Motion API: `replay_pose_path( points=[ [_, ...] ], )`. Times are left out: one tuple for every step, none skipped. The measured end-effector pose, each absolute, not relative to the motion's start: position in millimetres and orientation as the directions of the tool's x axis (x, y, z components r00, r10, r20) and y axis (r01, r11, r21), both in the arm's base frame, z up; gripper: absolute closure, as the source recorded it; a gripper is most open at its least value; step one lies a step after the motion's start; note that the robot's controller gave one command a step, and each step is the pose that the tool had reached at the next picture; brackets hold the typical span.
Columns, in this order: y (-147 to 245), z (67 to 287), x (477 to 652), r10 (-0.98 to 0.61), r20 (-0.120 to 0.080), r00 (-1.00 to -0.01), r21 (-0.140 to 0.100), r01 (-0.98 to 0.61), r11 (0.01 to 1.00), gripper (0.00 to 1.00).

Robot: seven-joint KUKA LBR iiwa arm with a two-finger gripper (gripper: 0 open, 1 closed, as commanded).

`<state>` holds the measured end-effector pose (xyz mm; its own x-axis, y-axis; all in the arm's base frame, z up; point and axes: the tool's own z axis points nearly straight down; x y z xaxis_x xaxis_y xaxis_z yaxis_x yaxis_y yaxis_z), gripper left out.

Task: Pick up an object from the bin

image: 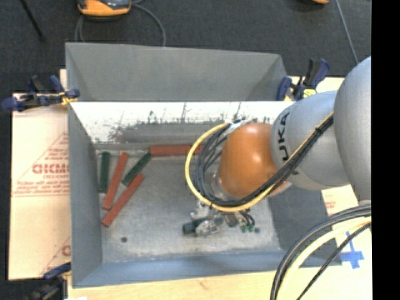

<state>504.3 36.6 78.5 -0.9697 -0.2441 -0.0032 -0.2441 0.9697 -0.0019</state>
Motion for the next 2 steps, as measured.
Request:
replay_pose_path(
  points=[
    [36.6,78.5,504.3,-0.244,-0.003,-0.970,-0.002,-0.243,0.970,1.00],
    [30.6,228.0,502.0,-0.224,-0.006,-0.974,-0.001,-0.224,0.974,1.00]
  ],
)
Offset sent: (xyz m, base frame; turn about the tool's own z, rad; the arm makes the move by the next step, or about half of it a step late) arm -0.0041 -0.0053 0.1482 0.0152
